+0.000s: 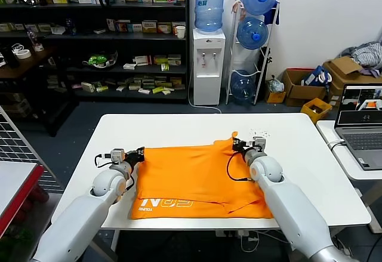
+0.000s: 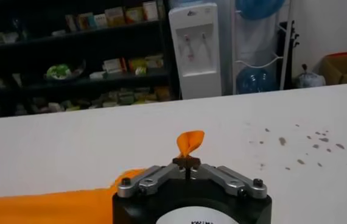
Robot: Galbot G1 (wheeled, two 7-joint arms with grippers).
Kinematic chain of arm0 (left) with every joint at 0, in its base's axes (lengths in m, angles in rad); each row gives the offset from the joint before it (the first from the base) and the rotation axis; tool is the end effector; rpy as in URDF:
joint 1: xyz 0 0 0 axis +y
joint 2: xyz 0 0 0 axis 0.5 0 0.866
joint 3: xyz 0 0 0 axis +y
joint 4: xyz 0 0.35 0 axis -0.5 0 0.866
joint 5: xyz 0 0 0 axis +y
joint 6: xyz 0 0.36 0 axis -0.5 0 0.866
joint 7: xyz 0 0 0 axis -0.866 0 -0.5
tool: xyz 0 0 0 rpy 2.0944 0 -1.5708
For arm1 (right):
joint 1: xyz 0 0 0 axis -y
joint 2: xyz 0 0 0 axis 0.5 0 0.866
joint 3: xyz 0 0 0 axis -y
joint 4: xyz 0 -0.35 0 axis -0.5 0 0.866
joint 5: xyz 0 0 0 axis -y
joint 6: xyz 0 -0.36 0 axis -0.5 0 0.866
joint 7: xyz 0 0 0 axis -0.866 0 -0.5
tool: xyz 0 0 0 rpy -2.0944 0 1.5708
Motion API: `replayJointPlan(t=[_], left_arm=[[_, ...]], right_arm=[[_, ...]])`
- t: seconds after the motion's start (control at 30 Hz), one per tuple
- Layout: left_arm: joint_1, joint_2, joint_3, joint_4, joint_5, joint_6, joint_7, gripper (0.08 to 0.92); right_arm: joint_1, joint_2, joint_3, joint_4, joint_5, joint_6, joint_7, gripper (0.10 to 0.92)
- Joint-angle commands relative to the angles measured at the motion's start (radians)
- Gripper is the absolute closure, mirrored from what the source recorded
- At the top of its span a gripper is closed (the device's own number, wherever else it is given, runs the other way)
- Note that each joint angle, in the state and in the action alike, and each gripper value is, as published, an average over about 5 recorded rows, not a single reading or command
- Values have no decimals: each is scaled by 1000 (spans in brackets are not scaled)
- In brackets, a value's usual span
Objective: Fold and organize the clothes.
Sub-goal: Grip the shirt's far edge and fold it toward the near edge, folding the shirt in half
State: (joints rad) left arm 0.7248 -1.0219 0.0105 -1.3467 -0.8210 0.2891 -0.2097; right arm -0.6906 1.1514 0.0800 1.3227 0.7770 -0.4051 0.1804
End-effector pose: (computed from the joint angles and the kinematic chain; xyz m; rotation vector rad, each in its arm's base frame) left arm 0.4323 0.0719 -0.3406 -0.1584 -2.6549 0.0843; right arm 0.4564 -0.0417 -0.3223 0.1958 -2.6152 -0.1921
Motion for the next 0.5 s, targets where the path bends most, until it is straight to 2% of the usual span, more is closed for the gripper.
replayJointPlan(t=[0.03,0.27,0.5], left_arm=[[202,99,-62,-314,-13,3,-50,906],[332,139,-92,-459,2,3,-77,906],[379,150,-102,-502,33,-8,-95,906]], right_arm=[[-234,-148,67,347,105,-73,65,901],[-394,-236,134,534,144,-95,92,901],[-510,-268,177,664,152,-100,107,901]])
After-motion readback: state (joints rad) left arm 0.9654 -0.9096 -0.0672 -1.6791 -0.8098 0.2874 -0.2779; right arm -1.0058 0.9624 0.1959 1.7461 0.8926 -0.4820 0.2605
